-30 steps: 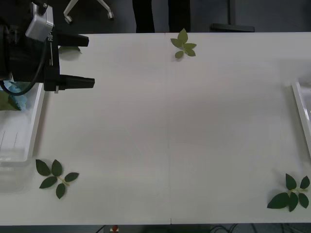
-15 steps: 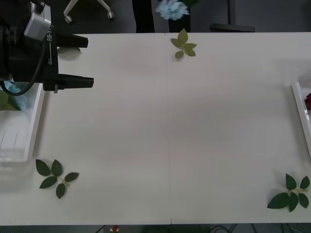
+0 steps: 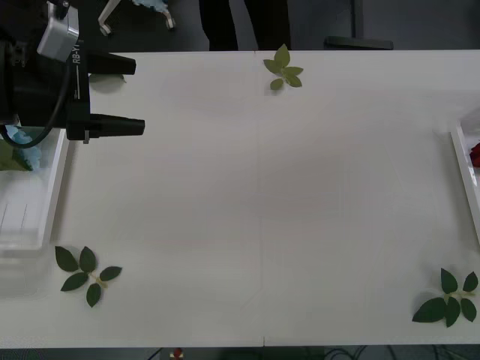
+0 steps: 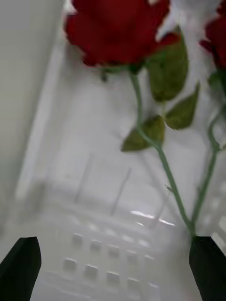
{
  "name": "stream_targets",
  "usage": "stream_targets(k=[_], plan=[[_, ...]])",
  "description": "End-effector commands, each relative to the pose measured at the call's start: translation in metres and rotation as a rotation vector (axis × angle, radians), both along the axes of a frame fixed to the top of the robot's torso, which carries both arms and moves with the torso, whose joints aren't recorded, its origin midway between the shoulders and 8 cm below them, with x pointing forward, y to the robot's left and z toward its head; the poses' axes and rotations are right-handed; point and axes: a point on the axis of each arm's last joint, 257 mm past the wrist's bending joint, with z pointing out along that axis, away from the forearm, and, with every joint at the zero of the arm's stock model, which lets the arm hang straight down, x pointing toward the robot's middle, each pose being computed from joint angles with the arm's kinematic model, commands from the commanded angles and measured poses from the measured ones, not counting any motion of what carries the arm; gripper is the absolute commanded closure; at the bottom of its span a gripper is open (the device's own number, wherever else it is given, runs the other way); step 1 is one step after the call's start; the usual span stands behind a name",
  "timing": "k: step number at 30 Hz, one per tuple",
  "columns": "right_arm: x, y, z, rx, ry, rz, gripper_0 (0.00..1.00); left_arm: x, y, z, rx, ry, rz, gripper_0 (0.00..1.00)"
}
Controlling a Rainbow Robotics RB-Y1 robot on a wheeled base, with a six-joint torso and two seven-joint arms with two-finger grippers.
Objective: Place the red flowers into the right box and the blue flowers into the left box. If a person shows an open palm, hand one flower to the person first, then continue sorting.
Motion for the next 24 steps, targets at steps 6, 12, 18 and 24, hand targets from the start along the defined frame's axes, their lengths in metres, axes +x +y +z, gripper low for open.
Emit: stream_targets(k=[6,12,18,24], plan=[[0.005,0.143,0.043,0.208,-0.007,0.365,0.08,-0.002,0.002,-0.002,-0.001,0.015,0.010,0.00],[0.003,0.227,0.078,0.320,-0.074,0.557,0.08,-0.002,0.002,-0.002,-0.001,0.015,0.010,0.00],[0.005,0.288,0.106,0.350,-0.160,0.717,0.08,-0.002,0.002,-0.002,-0.001,0.015,0.010,0.00],[0.008,0.329,0.129,0.311,-0.231,0.852,0.08,-0.002,0.002,-0.002,-0.001,0.015,0.010,0.00]])
